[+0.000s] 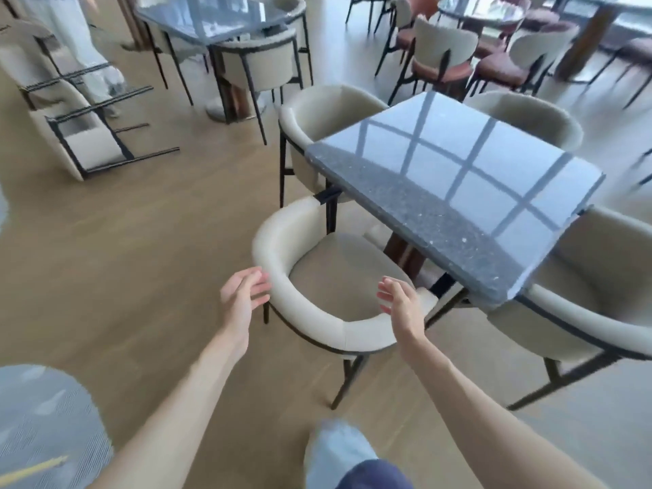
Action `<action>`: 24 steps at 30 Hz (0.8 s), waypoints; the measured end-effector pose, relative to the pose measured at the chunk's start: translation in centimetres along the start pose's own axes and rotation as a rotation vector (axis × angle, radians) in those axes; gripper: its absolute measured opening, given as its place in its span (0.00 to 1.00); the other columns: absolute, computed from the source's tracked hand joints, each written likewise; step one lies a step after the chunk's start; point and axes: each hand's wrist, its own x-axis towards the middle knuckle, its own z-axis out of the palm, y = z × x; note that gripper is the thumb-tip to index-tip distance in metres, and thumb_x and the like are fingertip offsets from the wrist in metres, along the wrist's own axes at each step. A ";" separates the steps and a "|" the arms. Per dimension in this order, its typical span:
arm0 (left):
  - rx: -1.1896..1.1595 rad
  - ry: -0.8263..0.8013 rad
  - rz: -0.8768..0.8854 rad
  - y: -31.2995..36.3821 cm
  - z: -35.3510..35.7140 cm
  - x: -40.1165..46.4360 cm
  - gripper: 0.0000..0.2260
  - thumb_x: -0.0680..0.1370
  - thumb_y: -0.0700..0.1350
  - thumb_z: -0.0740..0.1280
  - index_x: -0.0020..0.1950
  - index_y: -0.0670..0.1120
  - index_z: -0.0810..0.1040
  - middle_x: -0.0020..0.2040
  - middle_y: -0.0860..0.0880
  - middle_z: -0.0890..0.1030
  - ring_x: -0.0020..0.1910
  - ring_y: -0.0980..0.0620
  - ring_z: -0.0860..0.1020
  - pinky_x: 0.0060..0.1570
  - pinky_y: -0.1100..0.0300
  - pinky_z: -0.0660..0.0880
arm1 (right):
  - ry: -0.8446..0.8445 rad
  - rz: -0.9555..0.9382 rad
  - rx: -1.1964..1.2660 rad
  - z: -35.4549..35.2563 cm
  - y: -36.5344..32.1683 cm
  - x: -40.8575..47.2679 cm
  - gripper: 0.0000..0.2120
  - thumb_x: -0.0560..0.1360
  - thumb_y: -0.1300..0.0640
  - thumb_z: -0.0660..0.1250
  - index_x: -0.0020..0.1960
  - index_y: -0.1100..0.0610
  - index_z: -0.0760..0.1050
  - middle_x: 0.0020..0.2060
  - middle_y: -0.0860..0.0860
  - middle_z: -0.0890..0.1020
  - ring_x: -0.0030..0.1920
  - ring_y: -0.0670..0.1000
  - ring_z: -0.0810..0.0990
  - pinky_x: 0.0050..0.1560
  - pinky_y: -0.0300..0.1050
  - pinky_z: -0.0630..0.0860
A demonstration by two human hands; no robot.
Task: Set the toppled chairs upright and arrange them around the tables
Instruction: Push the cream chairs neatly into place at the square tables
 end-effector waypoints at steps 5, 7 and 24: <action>0.048 -0.108 -0.075 0.4 0.4 6.4 0.09 0.82 0.38 0.62 0.58 0.35 0.77 0.52 0.39 0.81 0.51 0.42 0.79 0.62 0.41 0.74 | 0.122 0.069 0.040 3.5 1.8 2.3 0.05 0.81 0.54 0.62 0.50 0.50 0.77 0.54 0.54 0.83 0.55 0.53 0.82 0.59 0.50 0.77; 0.090 -0.156 -0.099 0.3 0.6 9.3 0.06 0.82 0.39 0.63 0.54 0.39 0.78 0.50 0.41 0.81 0.49 0.44 0.79 0.62 0.41 0.74 | 0.180 0.097 0.080 5.0 2.8 3.9 0.05 0.81 0.53 0.63 0.49 0.49 0.78 0.53 0.53 0.83 0.54 0.52 0.82 0.61 0.53 0.77; 0.604 -0.556 -0.250 -3.5 6.7 26.8 0.03 0.78 0.44 0.67 0.49 0.45 0.79 0.49 0.45 0.83 0.48 0.48 0.82 0.55 0.49 0.78 | 0.627 0.478 0.324 13.1 11.2 7.5 0.09 0.80 0.54 0.63 0.51 0.58 0.78 0.46 0.52 0.81 0.51 0.53 0.81 0.59 0.56 0.78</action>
